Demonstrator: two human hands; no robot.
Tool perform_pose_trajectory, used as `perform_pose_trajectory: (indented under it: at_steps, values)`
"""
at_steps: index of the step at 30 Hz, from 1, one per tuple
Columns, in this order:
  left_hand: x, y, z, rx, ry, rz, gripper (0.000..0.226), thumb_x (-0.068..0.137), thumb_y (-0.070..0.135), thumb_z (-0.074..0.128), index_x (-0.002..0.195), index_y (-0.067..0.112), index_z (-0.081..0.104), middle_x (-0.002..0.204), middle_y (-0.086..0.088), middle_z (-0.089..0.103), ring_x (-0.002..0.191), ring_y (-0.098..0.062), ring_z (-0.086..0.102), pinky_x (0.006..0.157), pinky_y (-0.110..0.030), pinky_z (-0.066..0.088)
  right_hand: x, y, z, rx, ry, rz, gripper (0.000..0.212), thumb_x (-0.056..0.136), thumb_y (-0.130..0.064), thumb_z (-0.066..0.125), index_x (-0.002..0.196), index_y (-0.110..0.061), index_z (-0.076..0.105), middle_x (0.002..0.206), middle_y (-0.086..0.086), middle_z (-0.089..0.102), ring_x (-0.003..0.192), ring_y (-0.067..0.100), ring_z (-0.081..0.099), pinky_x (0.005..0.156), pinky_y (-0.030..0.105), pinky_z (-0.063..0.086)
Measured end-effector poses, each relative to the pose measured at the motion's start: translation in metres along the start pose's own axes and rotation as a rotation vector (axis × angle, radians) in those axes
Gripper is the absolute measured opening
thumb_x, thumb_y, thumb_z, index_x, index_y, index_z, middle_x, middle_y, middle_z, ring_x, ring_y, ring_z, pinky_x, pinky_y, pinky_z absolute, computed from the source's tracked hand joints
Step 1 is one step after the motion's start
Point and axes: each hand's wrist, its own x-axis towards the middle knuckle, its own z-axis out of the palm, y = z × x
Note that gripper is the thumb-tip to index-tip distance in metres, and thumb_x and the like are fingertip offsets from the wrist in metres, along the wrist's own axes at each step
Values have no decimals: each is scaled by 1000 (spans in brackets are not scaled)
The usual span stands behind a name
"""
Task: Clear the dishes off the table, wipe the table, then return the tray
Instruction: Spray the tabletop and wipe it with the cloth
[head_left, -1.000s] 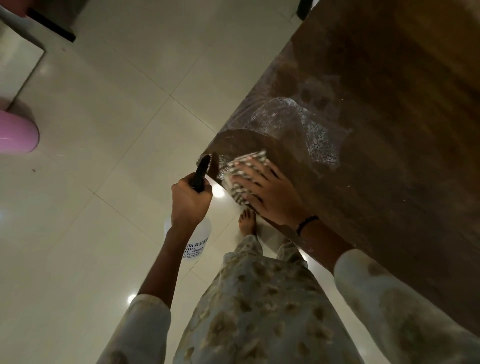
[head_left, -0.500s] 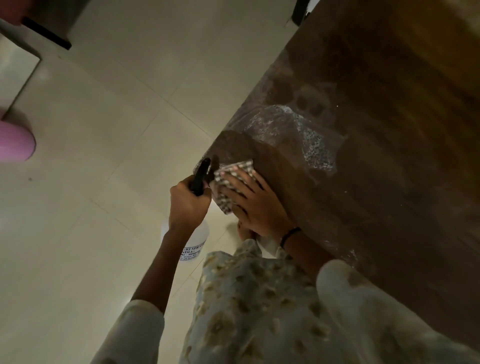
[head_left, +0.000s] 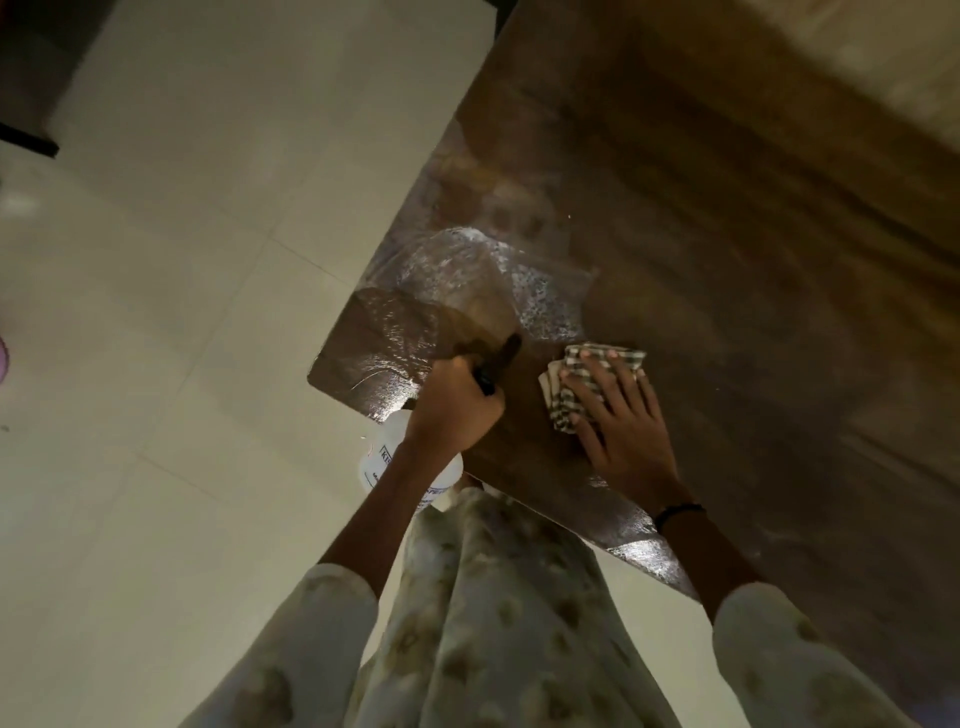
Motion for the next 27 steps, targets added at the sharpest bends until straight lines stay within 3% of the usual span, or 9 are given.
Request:
perform_pose_trajectory:
  at_steps: [4,7,10,13,17,22,25,27]
  values:
    - [1,18,18,71,-22,-18,22,80,16,61,98,6,65,86,-17,66,77,-34,66,71,-43,58,0,4,3,40,6,-10,50,100,-40,37,149,-29,32,159,-1,23,148,24,15,120,47,15]
    - [-1,26,25,72,-13,-19,20,81,13,61,99,4,66,90,-19,67,81,-34,66,74,-40,57,0,7,4,48,-10,-24,50,100,-41,37,149,-29,33,159,-1,23,149,24,15,119,48,16]
    - [-3,34,26,84,18,11,15,83,11,60,91,0,65,80,-20,65,75,-32,64,64,-31,49,1,12,4,43,-26,-41,50,101,-41,39,149,-30,33,159,-3,22,149,22,15,120,47,17]
    - [3,39,25,104,41,-31,12,81,7,59,84,-4,64,62,-7,54,68,-32,61,59,-30,45,9,23,-2,32,-25,-60,50,101,-41,39,149,-31,32,160,-4,22,149,22,14,120,47,17]
    - [19,37,24,106,64,-85,19,78,14,61,84,-4,61,75,-16,60,69,-33,62,58,-31,45,46,46,-18,39,11,6,50,101,-41,33,150,-28,31,159,1,24,148,24,15,119,48,16]
    - [29,36,16,114,83,-31,14,80,15,59,74,3,57,62,-10,54,54,-29,55,51,-30,41,112,32,-30,58,61,74,51,101,-37,29,150,-24,30,159,5,23,148,30,12,120,51,8]
    - [33,34,13,98,114,-23,13,80,18,59,71,9,56,66,-14,57,54,-29,55,53,-35,47,118,7,-24,83,49,21,50,101,-35,29,150,-23,31,159,5,24,148,30,11,119,49,1]
    - [31,37,10,91,116,-5,19,81,13,59,64,15,51,58,-11,54,47,-25,50,51,-35,44,98,4,-21,55,19,-98,49,102,-35,30,149,-23,33,159,4,25,148,30,13,121,48,4]
